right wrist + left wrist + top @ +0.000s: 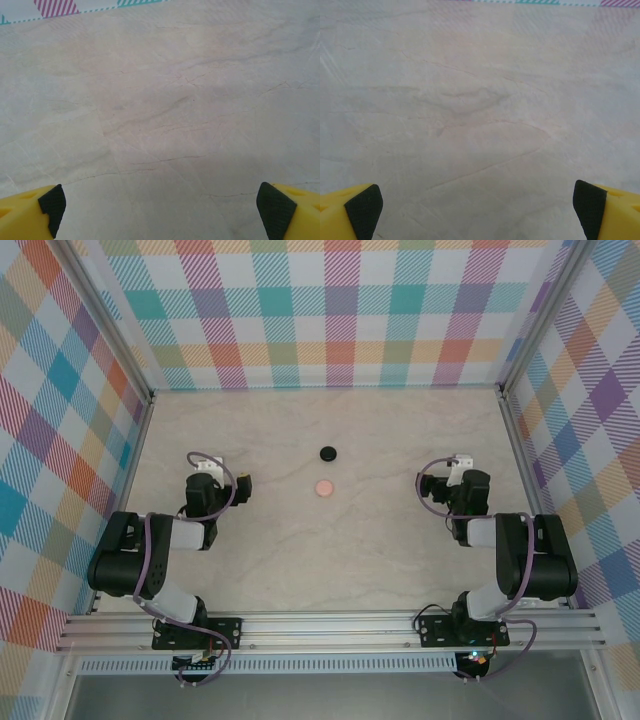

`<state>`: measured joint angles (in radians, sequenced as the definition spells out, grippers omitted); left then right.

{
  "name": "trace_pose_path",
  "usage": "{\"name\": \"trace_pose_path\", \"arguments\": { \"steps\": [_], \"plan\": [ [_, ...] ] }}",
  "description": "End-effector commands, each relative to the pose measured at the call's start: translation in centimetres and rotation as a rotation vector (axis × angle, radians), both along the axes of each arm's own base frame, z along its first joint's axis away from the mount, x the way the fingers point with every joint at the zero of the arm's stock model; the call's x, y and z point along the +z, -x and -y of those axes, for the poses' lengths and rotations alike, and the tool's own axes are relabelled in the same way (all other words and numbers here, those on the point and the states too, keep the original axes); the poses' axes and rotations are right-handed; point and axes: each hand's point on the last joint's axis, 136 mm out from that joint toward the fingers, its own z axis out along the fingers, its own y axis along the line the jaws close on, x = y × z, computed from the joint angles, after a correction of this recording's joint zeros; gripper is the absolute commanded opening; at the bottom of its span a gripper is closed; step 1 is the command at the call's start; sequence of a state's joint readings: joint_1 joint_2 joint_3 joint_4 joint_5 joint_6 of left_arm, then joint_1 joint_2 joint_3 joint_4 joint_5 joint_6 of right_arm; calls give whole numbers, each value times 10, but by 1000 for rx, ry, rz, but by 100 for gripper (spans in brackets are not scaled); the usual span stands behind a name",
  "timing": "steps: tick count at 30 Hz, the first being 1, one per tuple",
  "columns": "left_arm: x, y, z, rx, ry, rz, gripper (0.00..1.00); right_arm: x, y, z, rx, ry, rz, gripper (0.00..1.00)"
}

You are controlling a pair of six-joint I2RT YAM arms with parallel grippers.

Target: Insert the wireless bluetooth earbuds into the charging case

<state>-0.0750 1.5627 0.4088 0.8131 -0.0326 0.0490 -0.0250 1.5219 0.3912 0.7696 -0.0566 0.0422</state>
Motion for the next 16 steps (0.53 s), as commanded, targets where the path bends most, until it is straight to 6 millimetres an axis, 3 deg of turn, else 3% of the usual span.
{"name": "trace_pose_path", "arguments": {
  "steps": [1,16],
  "plan": [
    [2,-4,-11,47,3,2,100,15,-10,-3,17,19,57,100],
    [2,-4,-9,38,4,-3,100,15,-10,-9,51,18,48,100]
  ]
}}
